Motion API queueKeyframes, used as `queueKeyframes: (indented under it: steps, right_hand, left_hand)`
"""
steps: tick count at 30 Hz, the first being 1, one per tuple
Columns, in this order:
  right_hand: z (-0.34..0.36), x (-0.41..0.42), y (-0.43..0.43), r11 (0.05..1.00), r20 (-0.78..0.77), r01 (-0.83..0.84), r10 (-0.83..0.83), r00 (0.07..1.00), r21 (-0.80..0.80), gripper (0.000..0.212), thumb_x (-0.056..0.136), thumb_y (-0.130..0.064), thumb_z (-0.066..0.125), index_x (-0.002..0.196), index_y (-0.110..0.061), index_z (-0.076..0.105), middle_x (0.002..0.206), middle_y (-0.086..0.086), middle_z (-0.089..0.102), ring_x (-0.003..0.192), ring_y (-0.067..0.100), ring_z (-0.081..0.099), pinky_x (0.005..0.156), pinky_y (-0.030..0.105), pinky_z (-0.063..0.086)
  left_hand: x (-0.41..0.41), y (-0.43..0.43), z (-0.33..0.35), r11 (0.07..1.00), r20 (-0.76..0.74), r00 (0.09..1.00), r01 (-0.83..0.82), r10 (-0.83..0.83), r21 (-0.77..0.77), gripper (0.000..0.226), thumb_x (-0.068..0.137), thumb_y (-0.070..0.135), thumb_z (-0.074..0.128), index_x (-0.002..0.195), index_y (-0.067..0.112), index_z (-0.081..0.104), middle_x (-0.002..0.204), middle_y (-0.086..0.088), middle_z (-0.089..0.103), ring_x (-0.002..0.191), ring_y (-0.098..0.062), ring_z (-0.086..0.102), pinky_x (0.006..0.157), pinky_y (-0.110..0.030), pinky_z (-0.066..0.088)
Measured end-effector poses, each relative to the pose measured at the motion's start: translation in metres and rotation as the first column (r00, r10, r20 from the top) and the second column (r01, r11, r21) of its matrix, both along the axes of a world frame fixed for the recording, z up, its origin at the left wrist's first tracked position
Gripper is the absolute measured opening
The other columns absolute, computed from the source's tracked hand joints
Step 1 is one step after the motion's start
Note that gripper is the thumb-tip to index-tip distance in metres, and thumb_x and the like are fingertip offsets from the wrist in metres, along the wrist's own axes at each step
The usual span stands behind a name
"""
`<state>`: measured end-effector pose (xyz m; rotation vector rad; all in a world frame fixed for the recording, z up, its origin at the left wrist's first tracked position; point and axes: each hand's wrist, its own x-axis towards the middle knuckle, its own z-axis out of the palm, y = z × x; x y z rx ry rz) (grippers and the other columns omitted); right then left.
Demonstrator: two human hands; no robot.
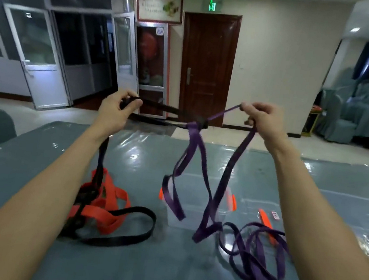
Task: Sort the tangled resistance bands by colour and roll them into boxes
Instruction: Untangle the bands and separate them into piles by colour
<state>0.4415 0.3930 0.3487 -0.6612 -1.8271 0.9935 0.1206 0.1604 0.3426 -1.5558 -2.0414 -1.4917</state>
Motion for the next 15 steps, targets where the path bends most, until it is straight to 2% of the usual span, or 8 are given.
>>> queueKeyframes:
  steps: [1,3,4,7,10,12,15]
  right_hand:
    - [0.003,-0.002,0.000,1.000,0.001,0.018,-0.018,1.000,0.025,0.029,0.099,-0.042,0.076,0.098,-0.013,0.077,0.081,0.002,0.067,0.058,0.005,0.063,0.075,0.040,0.060]
    - [0.007,-0.007,-0.010,0.994,0.211,-0.063,0.043,0.976,0.091,0.025,0.099,-0.044,0.075,0.092,-0.021,0.073,0.074,-0.001,0.068,0.057,0.009,0.068,0.066,0.035,0.060]
    - [0.008,-0.011,-0.010,0.993,0.245,-0.085,0.062,0.968,0.083,0.025,0.098,-0.045,0.077,0.089,-0.022,0.073,0.069,-0.002,0.067,0.057,0.013,0.069,0.064,0.036,0.060]
    - [0.016,-0.015,-0.003,0.998,0.042,0.050,-0.052,0.998,0.041,0.033,0.099,-0.047,0.074,0.085,-0.017,0.073,0.056,-0.007,0.057,0.048,0.015,0.058,0.059,0.038,0.051]
    - [0.021,-0.017,-0.009,0.994,0.208,-0.035,0.012,0.978,0.108,0.034,0.099,-0.052,0.072,0.091,-0.019,0.075,0.053,-0.012,0.059,0.049,0.009,0.059,0.051,0.029,0.051]
    - [0.022,-0.018,-0.012,0.992,0.170,-0.020,-0.002,0.985,0.127,0.032,0.099,-0.052,0.072,0.090,-0.021,0.073,0.052,-0.016,0.058,0.049,0.006,0.058,0.050,0.024,0.051]
    - [0.026,-0.019,-0.011,0.993,0.138,0.009,-0.025,0.990,0.120,0.034,0.101,-0.052,0.069,0.092,-0.019,0.072,0.055,-0.013,0.059,0.049,0.009,0.061,0.056,0.031,0.057]
  left_hand:
    - [0.000,0.000,-0.001,0.999,-0.020,1.000,-0.006,0.005,-0.037,0.016,0.108,0.032,0.067,0.108,0.016,0.067,0.092,-0.014,0.066,0.085,-0.026,0.060,0.084,-0.040,0.050]
    - [0.000,0.001,-0.003,0.997,-0.044,0.999,-0.014,0.011,-0.073,0.016,0.109,0.037,0.066,0.103,0.022,0.064,0.082,-0.004,0.061,0.075,-0.019,0.053,0.077,-0.038,0.045]
    - [0.000,0.001,-0.003,0.996,-0.047,0.999,-0.016,0.012,-0.083,0.019,0.109,0.041,0.064,0.101,0.023,0.063,0.080,-0.001,0.060,0.073,-0.018,0.053,0.077,-0.038,0.045]
    - [-0.004,-0.004,-0.005,0.979,-0.065,0.998,0.006,-0.019,-0.201,0.037,0.101,0.064,0.064,0.095,0.028,0.066,0.082,0.002,0.068,0.077,-0.016,0.061,0.076,-0.039,0.049]
    - [-0.008,-0.008,-0.010,0.942,-0.116,0.993,-0.017,-0.024,-0.336,0.053,0.079,0.084,0.076,0.092,0.033,0.068,0.083,0.009,0.071,0.078,-0.009,0.064,0.071,-0.030,0.050]
    - [-0.006,-0.008,-0.009,0.900,-0.099,0.991,0.037,-0.088,-0.434,0.057,0.067,0.089,0.080,0.095,0.040,0.075,0.090,0.016,0.075,0.085,-0.001,0.068,0.074,-0.027,0.049]
    - [-0.001,-0.009,-0.004,0.802,-0.112,0.973,0.101,-0.204,-0.588,0.052,0.063,0.083,0.089,0.099,0.046,0.080,0.093,0.020,0.077,0.086,0.002,0.071,0.078,-0.028,0.053]
